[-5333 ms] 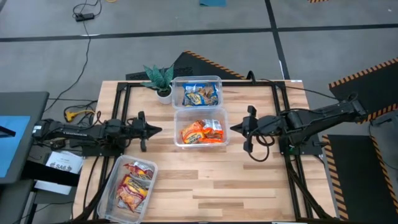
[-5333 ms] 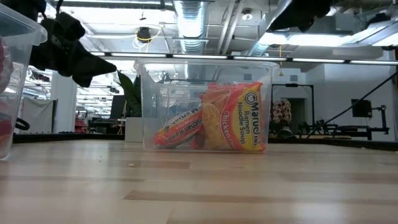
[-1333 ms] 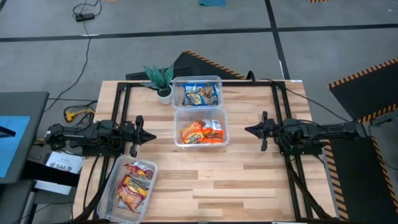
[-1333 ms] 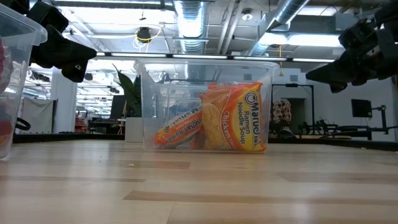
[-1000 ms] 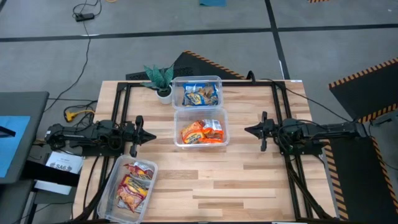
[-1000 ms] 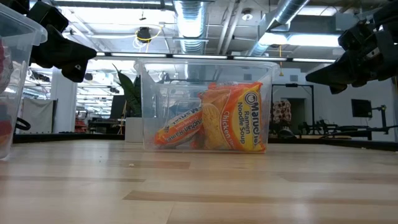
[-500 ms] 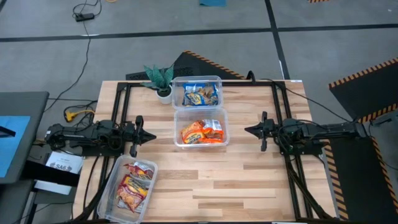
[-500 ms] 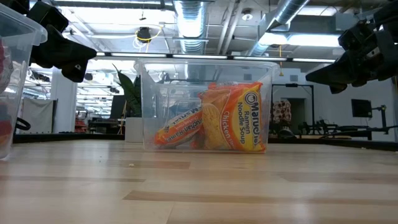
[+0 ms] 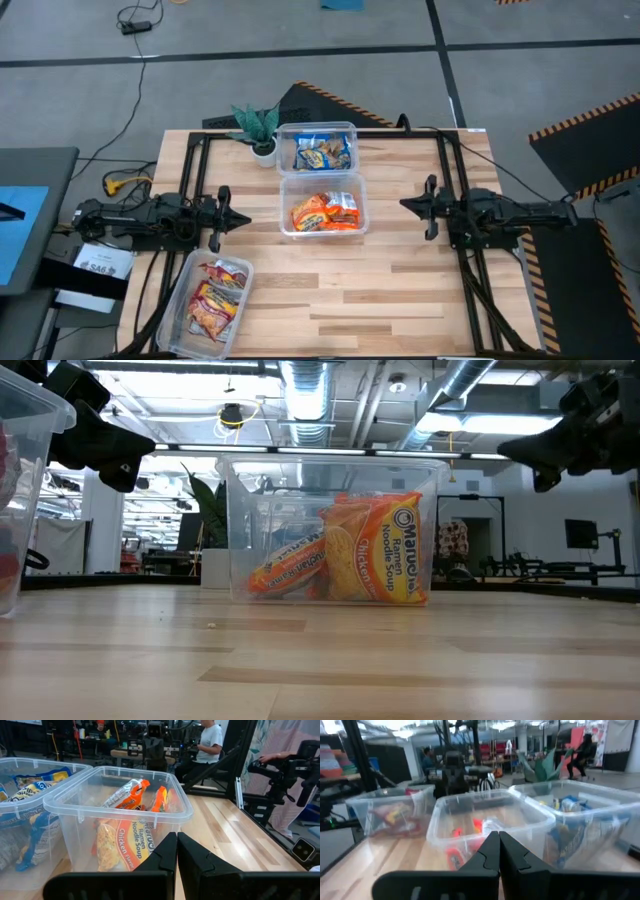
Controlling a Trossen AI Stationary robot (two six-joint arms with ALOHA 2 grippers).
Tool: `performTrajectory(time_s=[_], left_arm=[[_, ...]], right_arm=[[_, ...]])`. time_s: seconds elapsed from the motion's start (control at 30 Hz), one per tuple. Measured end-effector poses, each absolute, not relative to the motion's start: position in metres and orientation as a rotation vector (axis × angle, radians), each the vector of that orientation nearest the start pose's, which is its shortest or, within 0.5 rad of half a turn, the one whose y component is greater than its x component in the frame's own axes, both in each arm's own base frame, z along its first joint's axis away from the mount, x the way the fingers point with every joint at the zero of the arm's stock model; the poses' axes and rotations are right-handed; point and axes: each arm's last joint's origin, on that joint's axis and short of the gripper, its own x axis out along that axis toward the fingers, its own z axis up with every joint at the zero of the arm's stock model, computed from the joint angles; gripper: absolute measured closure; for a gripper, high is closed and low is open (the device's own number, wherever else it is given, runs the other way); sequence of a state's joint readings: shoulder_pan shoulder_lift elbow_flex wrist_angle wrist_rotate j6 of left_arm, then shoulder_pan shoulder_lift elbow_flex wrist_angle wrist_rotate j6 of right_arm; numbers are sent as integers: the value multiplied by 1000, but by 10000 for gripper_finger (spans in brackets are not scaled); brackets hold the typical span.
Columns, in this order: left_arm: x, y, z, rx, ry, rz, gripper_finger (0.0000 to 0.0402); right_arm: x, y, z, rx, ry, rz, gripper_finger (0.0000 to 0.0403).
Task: Sort Maruchan noodles
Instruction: Return to Home Position
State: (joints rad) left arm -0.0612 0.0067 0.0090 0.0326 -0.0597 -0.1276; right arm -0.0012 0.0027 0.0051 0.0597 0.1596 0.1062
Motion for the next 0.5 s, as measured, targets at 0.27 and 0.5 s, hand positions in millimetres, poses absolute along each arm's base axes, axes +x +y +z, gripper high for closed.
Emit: performTrajectory(time_s=[0.27,0.5], left_arm=[[97,-5,170,-187,-38,-16,401],[98,-4,169,-207,-31,-6,401]], right_arm=[[97,-4,171,111,-75,-152,387],[97,-4,171,110,-70,-149,387]])
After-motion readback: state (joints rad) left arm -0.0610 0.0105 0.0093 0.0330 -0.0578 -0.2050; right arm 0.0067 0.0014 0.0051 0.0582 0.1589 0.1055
